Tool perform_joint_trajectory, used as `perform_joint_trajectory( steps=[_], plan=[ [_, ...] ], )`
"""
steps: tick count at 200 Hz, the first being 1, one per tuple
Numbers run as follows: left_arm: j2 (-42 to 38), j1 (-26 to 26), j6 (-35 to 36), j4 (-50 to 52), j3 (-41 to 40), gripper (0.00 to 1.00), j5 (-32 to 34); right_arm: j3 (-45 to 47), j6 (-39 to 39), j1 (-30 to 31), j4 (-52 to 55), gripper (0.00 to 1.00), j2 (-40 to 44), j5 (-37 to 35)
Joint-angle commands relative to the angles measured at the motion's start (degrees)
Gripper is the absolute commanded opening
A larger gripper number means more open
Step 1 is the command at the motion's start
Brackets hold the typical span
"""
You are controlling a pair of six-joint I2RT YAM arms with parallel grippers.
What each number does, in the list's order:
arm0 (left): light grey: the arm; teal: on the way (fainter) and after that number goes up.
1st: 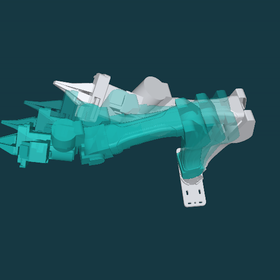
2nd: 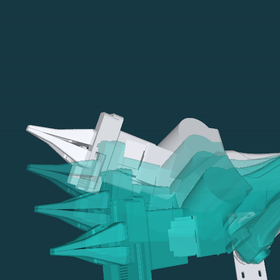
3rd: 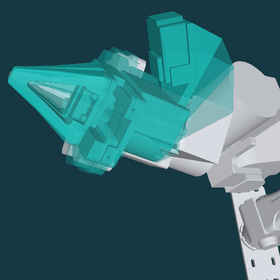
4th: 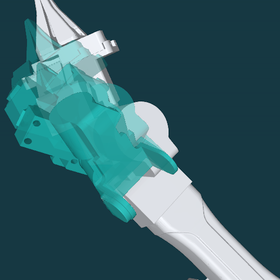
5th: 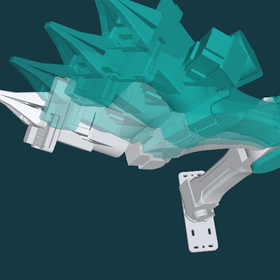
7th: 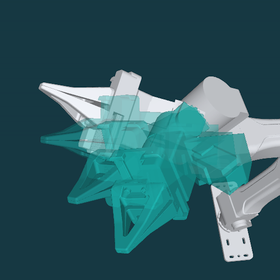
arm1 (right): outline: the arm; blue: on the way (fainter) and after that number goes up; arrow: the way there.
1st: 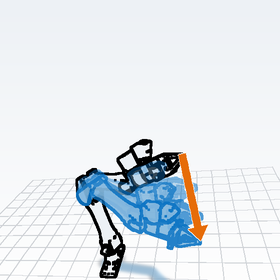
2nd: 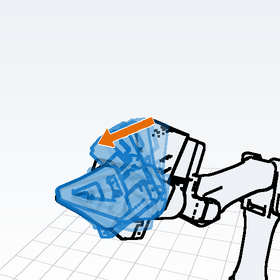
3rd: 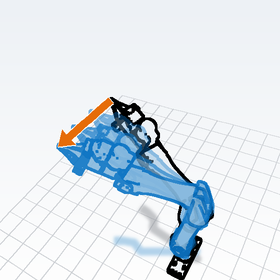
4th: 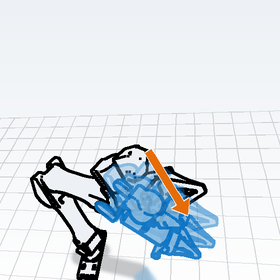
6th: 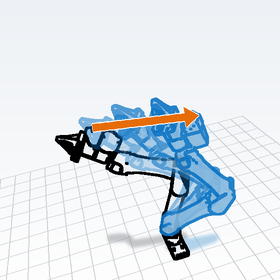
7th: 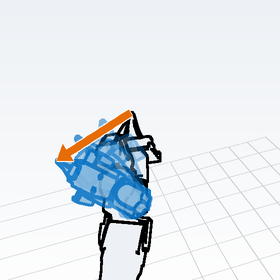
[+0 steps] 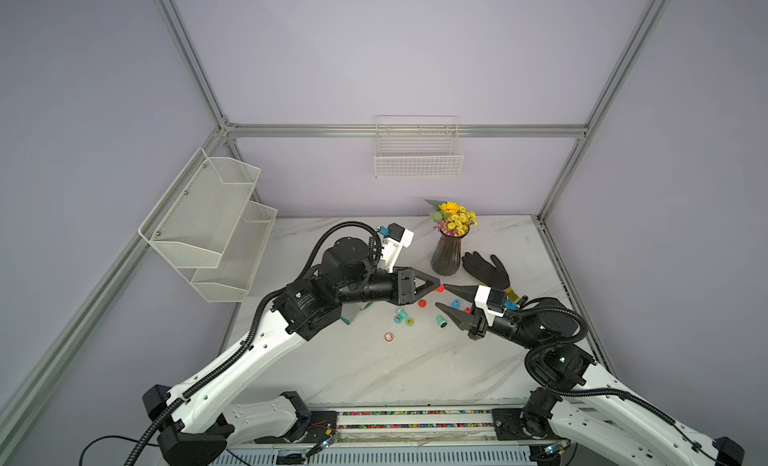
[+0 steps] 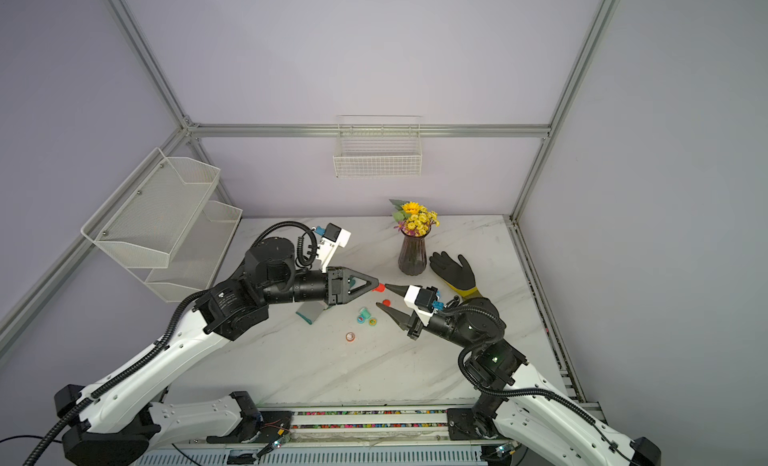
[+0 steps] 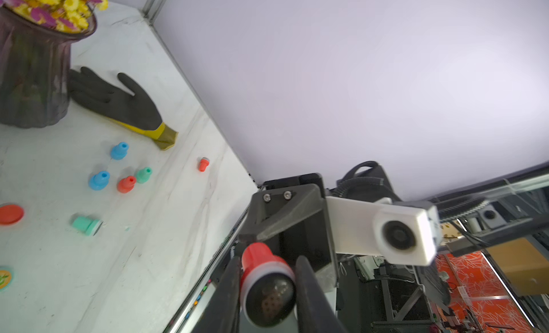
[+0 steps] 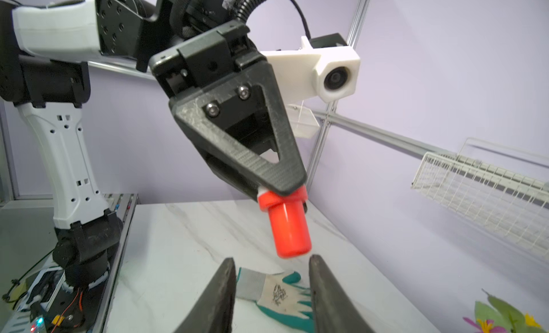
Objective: Close the stamp cap
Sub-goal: Pick up the stamp from the center of the board.
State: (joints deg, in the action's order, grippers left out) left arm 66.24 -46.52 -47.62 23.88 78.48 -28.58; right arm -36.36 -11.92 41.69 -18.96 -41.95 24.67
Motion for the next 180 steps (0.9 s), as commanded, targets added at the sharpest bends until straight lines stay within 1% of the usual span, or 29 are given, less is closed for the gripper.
perform_joint_trajectory(
  steps=[1, 22, 41, 65, 112, 139, 161, 180],
  plan=[
    [-1.6, 0.3, -4.2, -9.1, 1.6, 0.14, -5.3, 0.4, 5.3, 0.3, -16.6, 0.45, -2.0, 3.6],
    [-2.4, 0.2, -6.9, -13.8, 1.8, 0.14, -7.3, -0.7, 8.4, 0.3, -26.2, 0.44, -5.4, 5.7],
    [-2.6, 0.3, -8.4, -16.6, 2.0, 0.14, -9.5, -2.1, 11.6, 0.3, -34.2, 0.44, -8.6, 6.2],
    [-2.5, 0.2, -8.7, -17.5, 2.6, 0.14, -11.1, -4.4, 13.4, 0.3, -38.7, 0.42, -11.7, 6.3],
    [-2.9, 0.3, -7.7, -17.0, 2.4, 0.13, -10.8, -6.4, 14.3, 0.3, -41.7, 0.40, -13.9, 9.0],
    [-3.0, 0.3, -6.8, -15.5, 2.4, 0.13, -9.8, -6.4, 13.6, 0.3, -40.4, 0.36, -13.3, 10.7],
    [-3.2, 0.3, -6.9, -15.8, 2.3, 0.13, -9.8, -6.7, 12.7, 0.3, -38.8, 0.29, -12.6, 11.2],
    [-2.9, 0.3, -7.0, -15.7, 2.5, 0.13, -9.9, -7.1, 11.8, 0.3, -36.7, 0.27, -12.1, 11.6]
  ],
)
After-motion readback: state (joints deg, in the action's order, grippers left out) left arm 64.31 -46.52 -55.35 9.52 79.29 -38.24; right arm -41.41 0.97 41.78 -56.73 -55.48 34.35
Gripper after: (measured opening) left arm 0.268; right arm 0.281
